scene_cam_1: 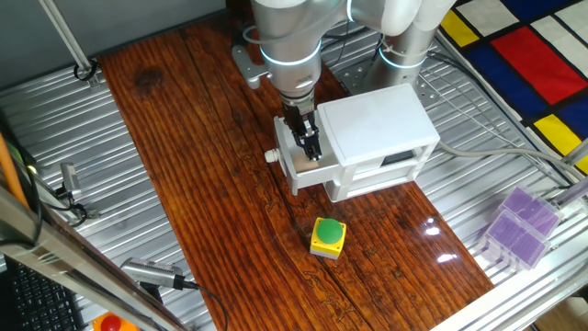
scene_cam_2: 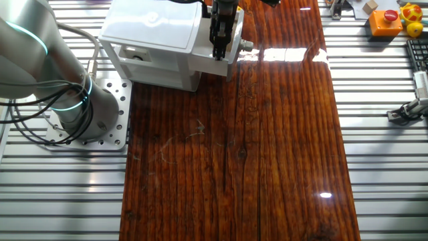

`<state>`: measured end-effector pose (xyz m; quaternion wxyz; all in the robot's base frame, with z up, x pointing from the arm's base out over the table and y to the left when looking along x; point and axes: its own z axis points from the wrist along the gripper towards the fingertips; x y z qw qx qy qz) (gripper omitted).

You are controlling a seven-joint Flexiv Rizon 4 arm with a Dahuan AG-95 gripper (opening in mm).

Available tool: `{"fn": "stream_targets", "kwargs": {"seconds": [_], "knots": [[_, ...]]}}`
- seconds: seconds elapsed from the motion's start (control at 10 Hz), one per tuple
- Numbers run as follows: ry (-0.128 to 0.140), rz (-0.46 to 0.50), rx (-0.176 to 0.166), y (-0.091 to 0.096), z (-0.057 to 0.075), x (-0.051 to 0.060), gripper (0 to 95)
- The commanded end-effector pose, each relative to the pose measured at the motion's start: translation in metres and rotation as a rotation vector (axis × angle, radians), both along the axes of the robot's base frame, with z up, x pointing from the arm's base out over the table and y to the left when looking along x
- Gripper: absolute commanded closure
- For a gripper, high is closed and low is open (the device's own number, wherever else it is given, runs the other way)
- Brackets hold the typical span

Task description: Take something out of a drawer

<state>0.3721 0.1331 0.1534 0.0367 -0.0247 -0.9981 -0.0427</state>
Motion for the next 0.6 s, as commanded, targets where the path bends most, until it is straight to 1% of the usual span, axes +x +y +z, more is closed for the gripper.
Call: {"fn": "stream_targets", "kwargs": {"seconds": [0.1, 0.5, 0.6], "knots": [[-0.001, 0.001, -0.001, 0.0001, -0.0013, -0.0001, 19.0], [-0.002, -0.001, 0.004, 0.0, -0.0016, -0.0001, 19.0], [-0.001, -0.005, 0.003, 0.0, -0.0016, -0.0001, 57.0]]}}
